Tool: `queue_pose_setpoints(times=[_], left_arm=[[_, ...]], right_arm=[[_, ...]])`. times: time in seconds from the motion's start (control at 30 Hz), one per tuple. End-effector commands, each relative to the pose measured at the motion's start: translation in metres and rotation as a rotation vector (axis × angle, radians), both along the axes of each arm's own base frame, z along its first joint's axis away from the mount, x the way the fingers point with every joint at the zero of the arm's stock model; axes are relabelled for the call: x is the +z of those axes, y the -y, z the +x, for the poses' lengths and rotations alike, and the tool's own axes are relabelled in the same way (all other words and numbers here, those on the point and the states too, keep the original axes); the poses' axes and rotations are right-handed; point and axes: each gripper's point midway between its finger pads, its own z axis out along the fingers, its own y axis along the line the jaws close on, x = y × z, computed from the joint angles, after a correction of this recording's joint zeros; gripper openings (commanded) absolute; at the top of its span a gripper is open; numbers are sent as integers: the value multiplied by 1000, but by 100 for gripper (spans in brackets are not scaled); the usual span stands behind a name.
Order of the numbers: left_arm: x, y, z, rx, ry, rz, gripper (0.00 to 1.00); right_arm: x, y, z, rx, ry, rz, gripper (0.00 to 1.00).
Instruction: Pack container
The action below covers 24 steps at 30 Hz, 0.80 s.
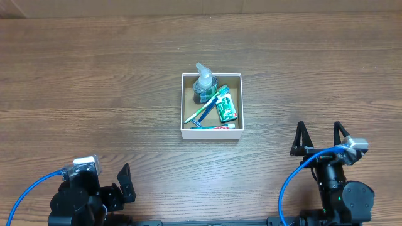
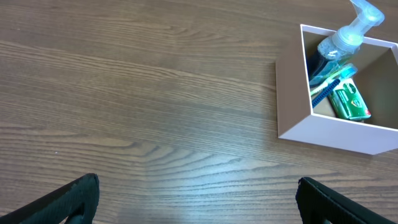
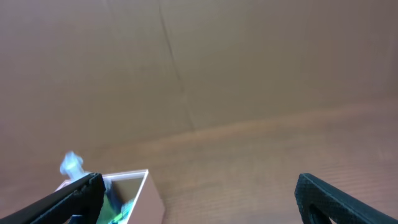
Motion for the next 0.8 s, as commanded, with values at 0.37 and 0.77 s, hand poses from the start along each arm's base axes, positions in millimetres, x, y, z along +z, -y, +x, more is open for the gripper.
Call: queue_pose_setpoints(times=[0.37, 0.77], left_arm=[[-1, -2, 1, 19, -5, -5, 100], [-1, -2, 1, 19, -5, -5, 100]], right_arm=[[-24, -2, 8, 1, 102, -156, 100], [-79, -1, 12, 11, -83, -157, 100]])
